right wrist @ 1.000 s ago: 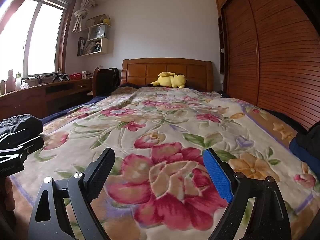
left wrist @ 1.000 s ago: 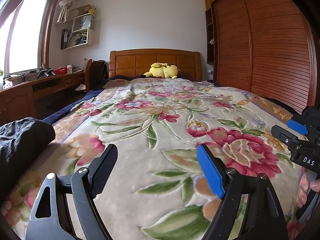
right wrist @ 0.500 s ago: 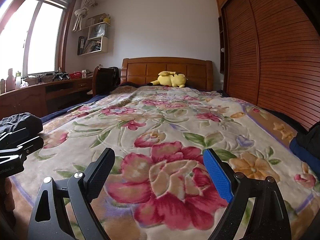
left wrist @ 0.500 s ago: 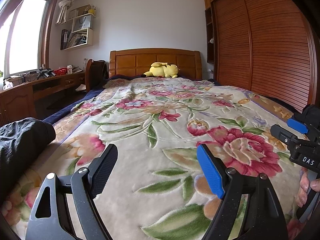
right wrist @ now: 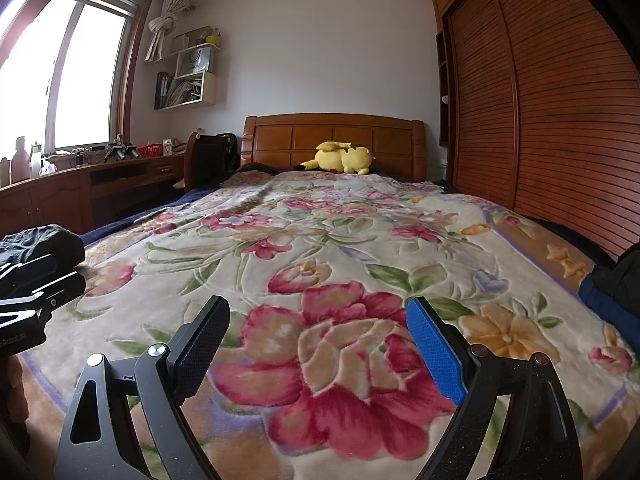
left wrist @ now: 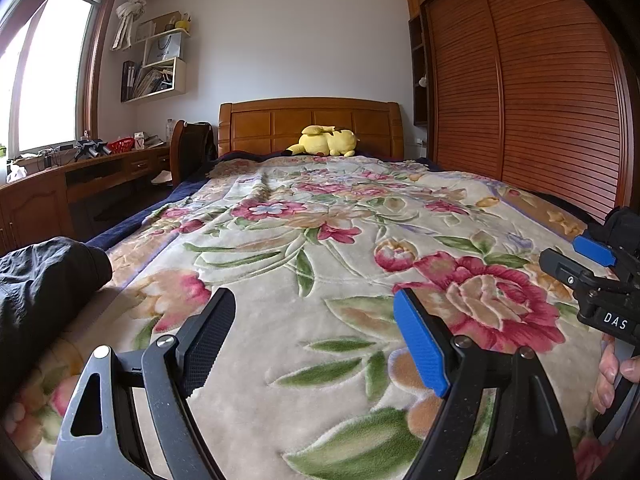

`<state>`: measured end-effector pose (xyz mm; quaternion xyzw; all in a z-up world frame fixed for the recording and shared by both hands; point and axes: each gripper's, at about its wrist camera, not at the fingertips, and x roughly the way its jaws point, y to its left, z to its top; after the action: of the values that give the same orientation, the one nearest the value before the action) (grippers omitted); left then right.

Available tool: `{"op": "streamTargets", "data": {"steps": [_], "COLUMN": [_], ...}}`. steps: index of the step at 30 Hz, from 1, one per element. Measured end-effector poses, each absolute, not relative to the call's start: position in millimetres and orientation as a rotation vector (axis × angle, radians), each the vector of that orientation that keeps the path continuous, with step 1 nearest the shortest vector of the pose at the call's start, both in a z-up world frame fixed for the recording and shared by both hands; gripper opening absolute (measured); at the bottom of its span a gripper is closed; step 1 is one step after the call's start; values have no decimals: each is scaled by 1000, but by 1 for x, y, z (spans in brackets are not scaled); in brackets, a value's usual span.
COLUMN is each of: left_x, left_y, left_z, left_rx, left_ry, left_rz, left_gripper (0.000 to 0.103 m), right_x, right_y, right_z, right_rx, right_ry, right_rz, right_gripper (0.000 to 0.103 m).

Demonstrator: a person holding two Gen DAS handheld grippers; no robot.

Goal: Fold large clothes

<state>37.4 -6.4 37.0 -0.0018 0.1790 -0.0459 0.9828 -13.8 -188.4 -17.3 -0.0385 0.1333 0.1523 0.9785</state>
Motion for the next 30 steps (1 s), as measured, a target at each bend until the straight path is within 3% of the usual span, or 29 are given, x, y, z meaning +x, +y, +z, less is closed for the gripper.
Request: {"op": "streamTargets", "data": {"steps": [30], "left_x": [36], "left_y": [-5], "left_z": [37], "left_rx": [-2], "left_ry": [358], "left_rz": [-90], "left_gripper": [82], "right_x": [-14], "right_y": [-188], "right_z": [-18], "right_rx": [-77], "right_ry": [271], "right_rz": [306], "right_gripper": [91]}}
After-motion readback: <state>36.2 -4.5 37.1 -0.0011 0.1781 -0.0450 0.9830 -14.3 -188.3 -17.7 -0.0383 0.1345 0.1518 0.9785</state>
